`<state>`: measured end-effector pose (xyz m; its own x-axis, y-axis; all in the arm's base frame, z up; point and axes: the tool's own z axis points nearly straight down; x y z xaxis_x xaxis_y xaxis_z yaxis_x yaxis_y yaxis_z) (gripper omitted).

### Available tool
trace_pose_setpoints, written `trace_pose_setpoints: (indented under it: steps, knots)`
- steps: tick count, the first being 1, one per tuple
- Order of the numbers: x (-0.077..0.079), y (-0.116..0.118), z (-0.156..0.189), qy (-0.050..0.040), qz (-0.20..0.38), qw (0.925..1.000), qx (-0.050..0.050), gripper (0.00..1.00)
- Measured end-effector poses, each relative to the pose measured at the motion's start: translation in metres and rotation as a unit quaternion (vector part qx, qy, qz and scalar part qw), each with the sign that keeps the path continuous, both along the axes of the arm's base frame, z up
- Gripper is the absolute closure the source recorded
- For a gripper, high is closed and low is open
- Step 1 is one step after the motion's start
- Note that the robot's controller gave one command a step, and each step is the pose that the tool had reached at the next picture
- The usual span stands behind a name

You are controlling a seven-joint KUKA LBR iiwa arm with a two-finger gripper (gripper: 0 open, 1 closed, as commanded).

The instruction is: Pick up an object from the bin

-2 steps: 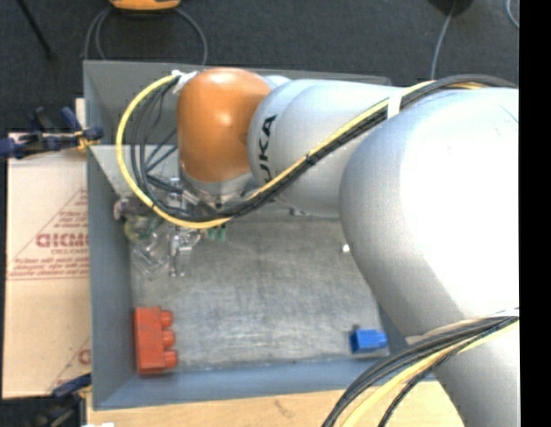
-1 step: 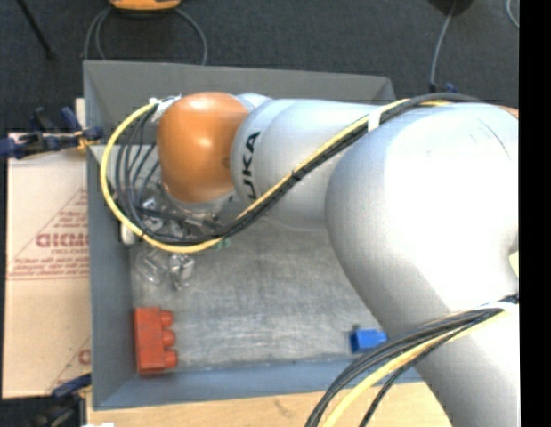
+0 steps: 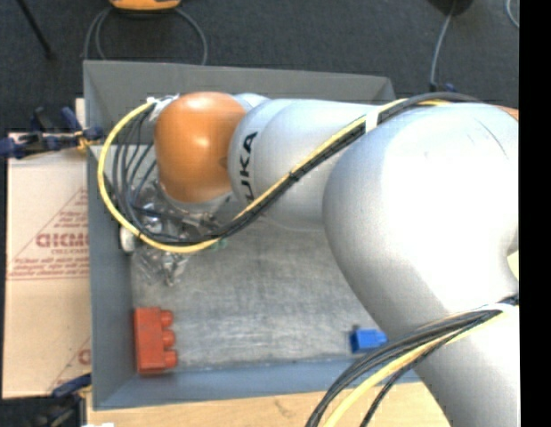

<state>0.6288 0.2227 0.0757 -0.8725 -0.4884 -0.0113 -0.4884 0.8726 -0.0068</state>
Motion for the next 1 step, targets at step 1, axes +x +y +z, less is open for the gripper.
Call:
trace_pose_setpoints:
  steps: [1]
  knots:
    - [0.0105, -0.0020, 0.1507, 0.0023, 0.077, 0.9970, 0.000, 1.00]
